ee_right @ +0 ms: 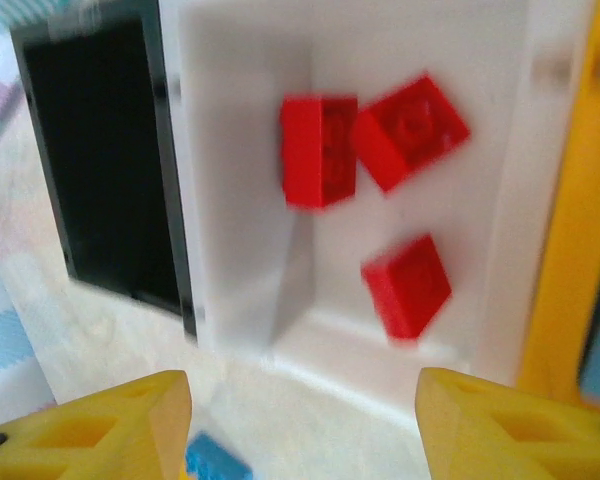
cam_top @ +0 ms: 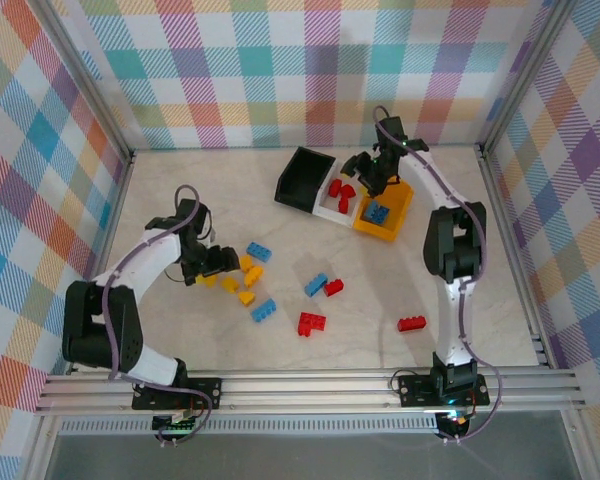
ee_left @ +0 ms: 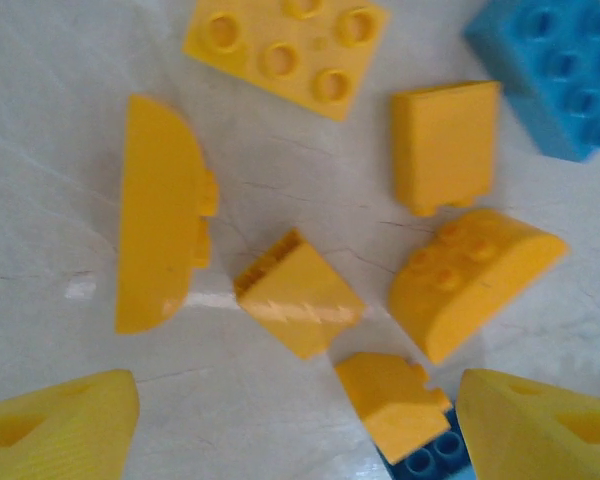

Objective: Sort the legos into containers by color

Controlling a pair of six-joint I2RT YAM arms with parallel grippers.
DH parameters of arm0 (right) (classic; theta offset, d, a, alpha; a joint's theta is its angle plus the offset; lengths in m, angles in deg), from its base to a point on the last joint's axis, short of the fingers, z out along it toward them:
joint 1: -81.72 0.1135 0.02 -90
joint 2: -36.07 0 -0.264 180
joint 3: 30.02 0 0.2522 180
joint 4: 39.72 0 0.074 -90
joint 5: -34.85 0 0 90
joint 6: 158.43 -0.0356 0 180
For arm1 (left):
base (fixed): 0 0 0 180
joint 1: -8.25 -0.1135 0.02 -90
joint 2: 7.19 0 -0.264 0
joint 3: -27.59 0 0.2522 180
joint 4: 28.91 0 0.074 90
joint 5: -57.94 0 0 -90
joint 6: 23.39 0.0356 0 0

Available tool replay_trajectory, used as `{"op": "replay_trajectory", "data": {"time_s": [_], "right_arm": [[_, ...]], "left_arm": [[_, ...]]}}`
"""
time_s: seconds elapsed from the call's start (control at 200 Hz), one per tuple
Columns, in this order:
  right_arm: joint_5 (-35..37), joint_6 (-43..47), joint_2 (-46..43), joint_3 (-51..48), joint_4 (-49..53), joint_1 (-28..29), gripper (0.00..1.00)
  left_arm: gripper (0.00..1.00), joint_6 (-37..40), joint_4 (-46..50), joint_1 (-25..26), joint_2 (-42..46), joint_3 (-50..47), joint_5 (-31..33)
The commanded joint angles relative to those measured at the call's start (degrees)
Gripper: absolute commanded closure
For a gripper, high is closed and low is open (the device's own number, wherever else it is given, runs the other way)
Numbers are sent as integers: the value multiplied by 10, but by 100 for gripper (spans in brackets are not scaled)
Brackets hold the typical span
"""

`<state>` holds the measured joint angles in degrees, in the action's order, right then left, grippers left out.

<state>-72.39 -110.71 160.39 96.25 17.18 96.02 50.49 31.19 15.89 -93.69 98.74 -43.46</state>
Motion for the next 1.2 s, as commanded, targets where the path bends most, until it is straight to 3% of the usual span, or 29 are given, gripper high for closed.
{"op": "replay_trajectory", "data": {"time_s": [0.0, 0.275, 0.665, 0.84, 0.955, 1.05, 1.195], "right_arm": [[1, 29, -101, -74, -1, 34, 40], [2, 10, -237, -271, -39, 96, 47], [10, -3, -298, -309, -51, 108, 54], [-5, 13, -299, -320, -56, 114, 49], [-4, 18, -305, -327, -61, 114, 48], [-14, 29, -313, -330, -68, 114, 47], [-80, 56, -322, -342, -93, 111, 44]], "left_arm": [[17, -3, 1, -16, -32, 24, 13], [23, 32, -6, -36, -104, 60, 40], [52, 52, -29, -36, -142, 37, 58], [74, 52, -26, -36, -110, 38, 53], [84, 52, -23, -36, -89, 36, 38], [86, 42, -17, -36, -68, 36, 22], [86, 2, -20, -34, -24, 51, -70]]}}
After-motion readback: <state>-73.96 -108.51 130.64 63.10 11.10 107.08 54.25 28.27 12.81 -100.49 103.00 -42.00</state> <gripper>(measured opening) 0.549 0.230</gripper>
